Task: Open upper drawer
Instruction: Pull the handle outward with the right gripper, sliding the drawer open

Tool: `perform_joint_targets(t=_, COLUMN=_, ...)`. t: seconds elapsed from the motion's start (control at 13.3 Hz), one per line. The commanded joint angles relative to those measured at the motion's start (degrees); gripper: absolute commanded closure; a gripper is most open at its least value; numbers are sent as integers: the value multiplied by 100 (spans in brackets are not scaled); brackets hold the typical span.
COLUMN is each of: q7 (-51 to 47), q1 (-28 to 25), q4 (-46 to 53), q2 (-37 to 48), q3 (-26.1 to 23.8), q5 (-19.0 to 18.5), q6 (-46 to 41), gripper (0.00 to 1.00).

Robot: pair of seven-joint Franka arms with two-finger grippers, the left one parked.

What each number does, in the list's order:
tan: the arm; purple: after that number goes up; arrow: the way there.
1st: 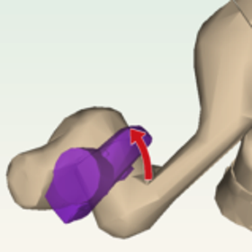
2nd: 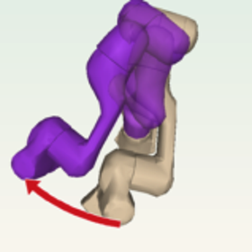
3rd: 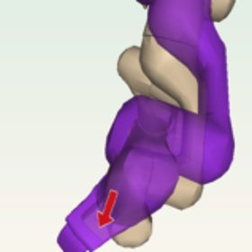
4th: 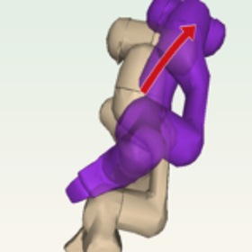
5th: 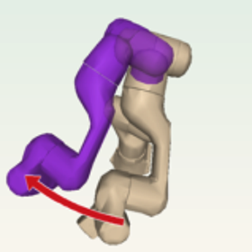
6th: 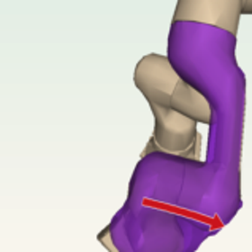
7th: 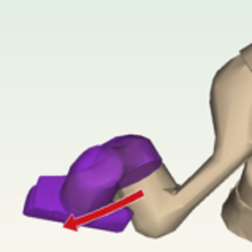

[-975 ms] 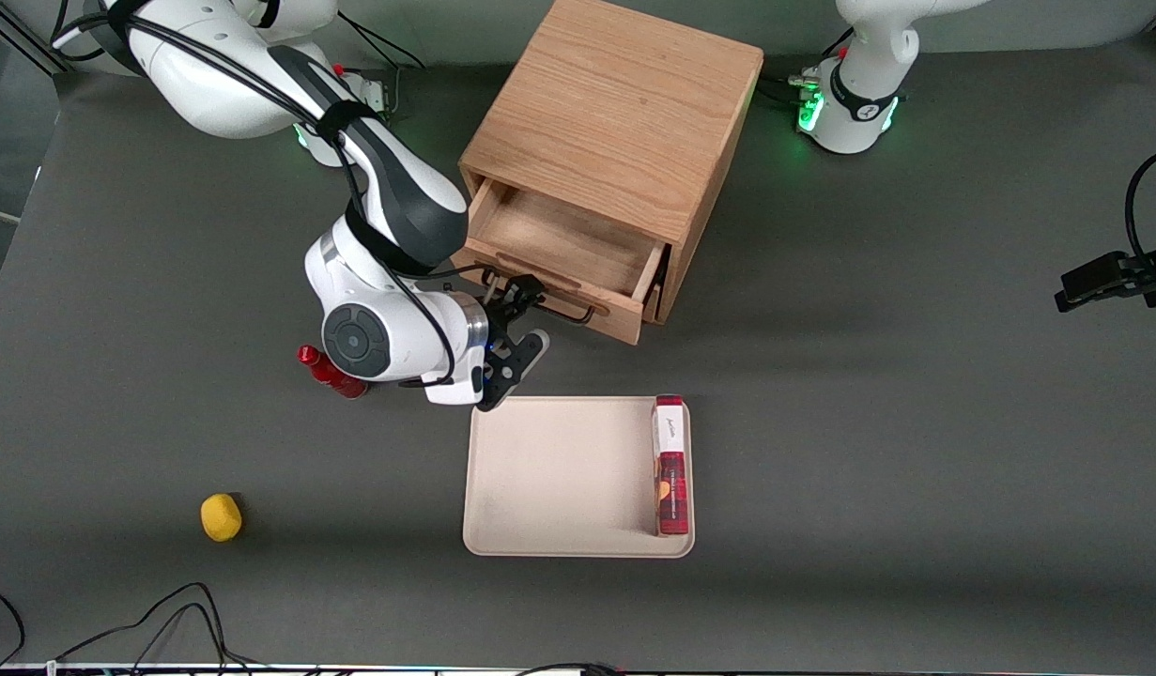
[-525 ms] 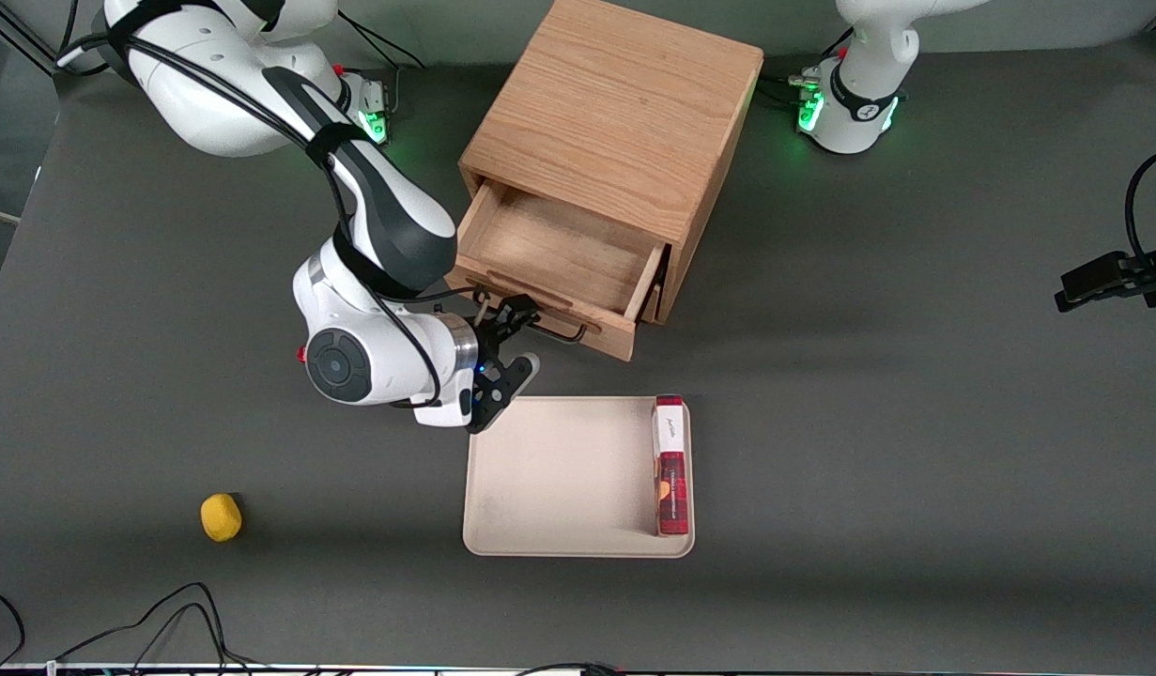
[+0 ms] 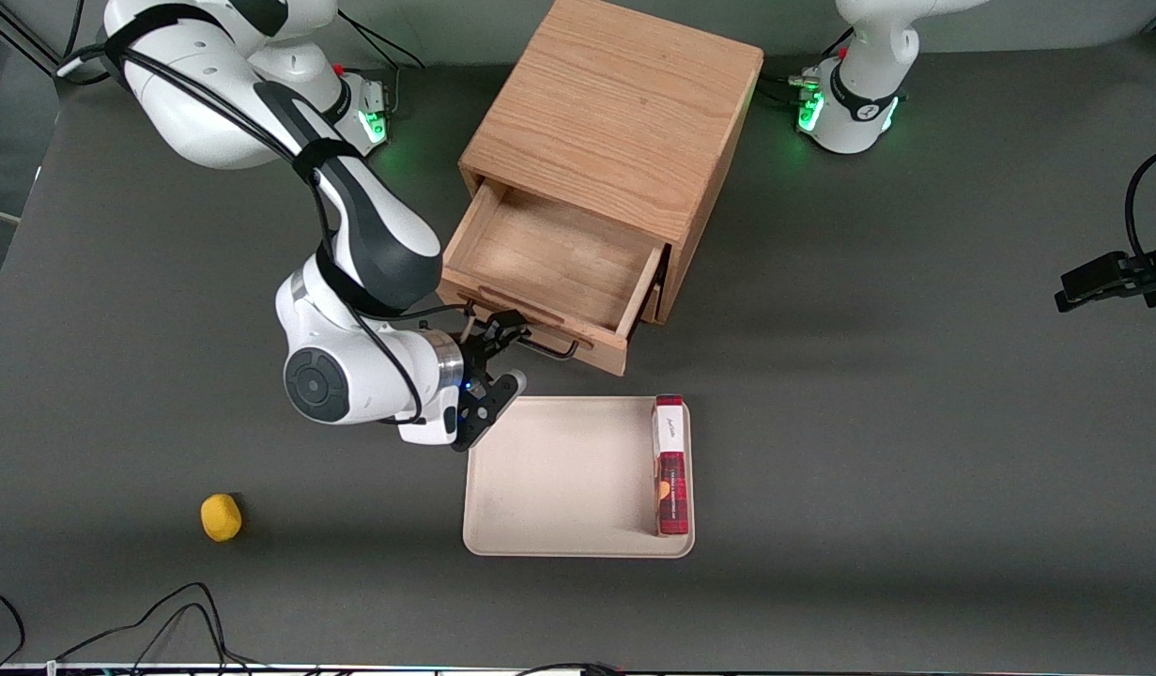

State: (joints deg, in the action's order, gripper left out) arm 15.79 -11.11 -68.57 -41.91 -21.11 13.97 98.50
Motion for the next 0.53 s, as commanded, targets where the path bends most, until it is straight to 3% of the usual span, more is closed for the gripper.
perform_joint_targets(t=0.0, q7=187, q1=-14, q4=440, q2=-221, q3=55, q5=-88, q6=-182, gripper=0)
perform_joint_targets(t=0.45, q7=416, q1=-5, q4=906, q2=-423, q3=169, q5=-79, q6=-297, gripper=0)
